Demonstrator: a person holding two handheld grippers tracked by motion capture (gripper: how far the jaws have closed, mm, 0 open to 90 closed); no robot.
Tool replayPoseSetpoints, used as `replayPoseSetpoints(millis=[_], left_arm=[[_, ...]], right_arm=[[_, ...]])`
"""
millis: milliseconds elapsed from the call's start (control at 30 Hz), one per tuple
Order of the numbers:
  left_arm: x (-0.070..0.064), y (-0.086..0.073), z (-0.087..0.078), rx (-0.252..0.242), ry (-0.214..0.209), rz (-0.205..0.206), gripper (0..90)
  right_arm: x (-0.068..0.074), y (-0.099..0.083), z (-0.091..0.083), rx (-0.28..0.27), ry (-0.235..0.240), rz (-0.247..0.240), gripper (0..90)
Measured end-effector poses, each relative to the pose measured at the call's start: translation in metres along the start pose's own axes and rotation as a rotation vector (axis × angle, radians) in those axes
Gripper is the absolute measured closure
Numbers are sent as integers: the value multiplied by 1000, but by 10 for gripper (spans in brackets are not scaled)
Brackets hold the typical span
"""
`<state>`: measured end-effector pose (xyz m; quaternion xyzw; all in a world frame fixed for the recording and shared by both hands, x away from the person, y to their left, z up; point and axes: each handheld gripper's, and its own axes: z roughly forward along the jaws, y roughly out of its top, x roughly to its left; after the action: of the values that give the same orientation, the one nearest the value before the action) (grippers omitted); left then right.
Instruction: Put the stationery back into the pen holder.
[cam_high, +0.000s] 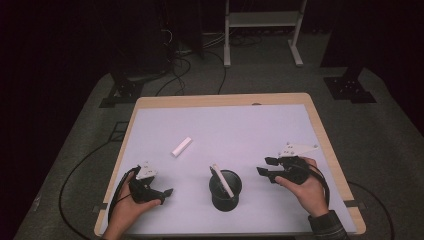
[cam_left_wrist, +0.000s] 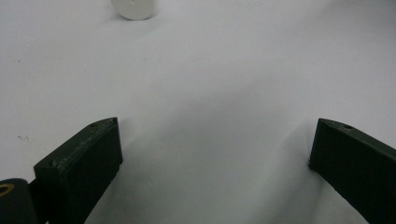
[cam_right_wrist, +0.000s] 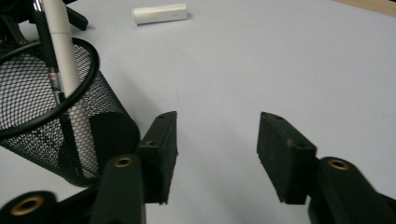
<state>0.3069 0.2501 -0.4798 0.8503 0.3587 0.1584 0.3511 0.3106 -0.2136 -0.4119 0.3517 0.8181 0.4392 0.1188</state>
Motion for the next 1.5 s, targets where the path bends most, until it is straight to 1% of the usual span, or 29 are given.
replayPoseSetpoints(millis=[67,167,300,333,400,500,567,633,800,900,1000,1067,1133,1167,1267,1300,1333,1400,1467,1500], left_arm=[[0,0,0,0,0,0,16],[0,0,0,0,0,0,16],[0,0,0,0,0,0,16],[0,0,0,0,0,1,16],[0,0,0,0,0,1,16],[0,0,0,0,0,0,16],[0,0,0,0,0,1,16],[0,0,0,0,1,1,16],[0,0,0,4,2,2,16],[-1,1,0,2,3,1,16],[-1,1,0,2,6,-2,18],[-1,1,-1,4,10,-6,21],[-1,2,-1,-1,13,-14,39],[-1,2,-2,-1,17,-11,56],[-1,4,-3,5,22,-19,100],[-1,4,-3,6,25,-26,121],[-1,5,-3,10,28,-27,132],[-1,6,-3,13,27,-37,138],[0,7,-3,15,24,-43,143],[0,8,-4,14,25,-40,155]], right_arm=[[-4,-4,-1,-2,-6,-4,416],[-10,-11,-3,6,-12,16,379],[-15,-25,-3,45,-21,34,311],[-16,-27,-3,45,-22,34,295],[-17,-33,-3,62,-25,32,259],[-20,-41,-4,73,-40,18,220],[-21,-46,-4,88,-64,6,207],[-23,-51,-4,107,-102,6,207],[-29,-64,-5,134,-136,14,201],[-32,-70,-6,151,-170,11,196],[-34,-76,-7,163,-186,18,190],[-35,-79,-7,173,-208,7,187],[-37,-82,-8,161,-205,11,185],[-37,-83,-8,157,-205,17,183],[-38,-86,-9,140,-206,9,175],[-38,-87,-10,133,-201,20,170],[-39,-89,-10,120,-198,21,168],[-39,-91,-10,101,-197,23,168],[-39,-91,-10,101,-201,21,167],[-38,-92,-10,101,-201,23,167]])
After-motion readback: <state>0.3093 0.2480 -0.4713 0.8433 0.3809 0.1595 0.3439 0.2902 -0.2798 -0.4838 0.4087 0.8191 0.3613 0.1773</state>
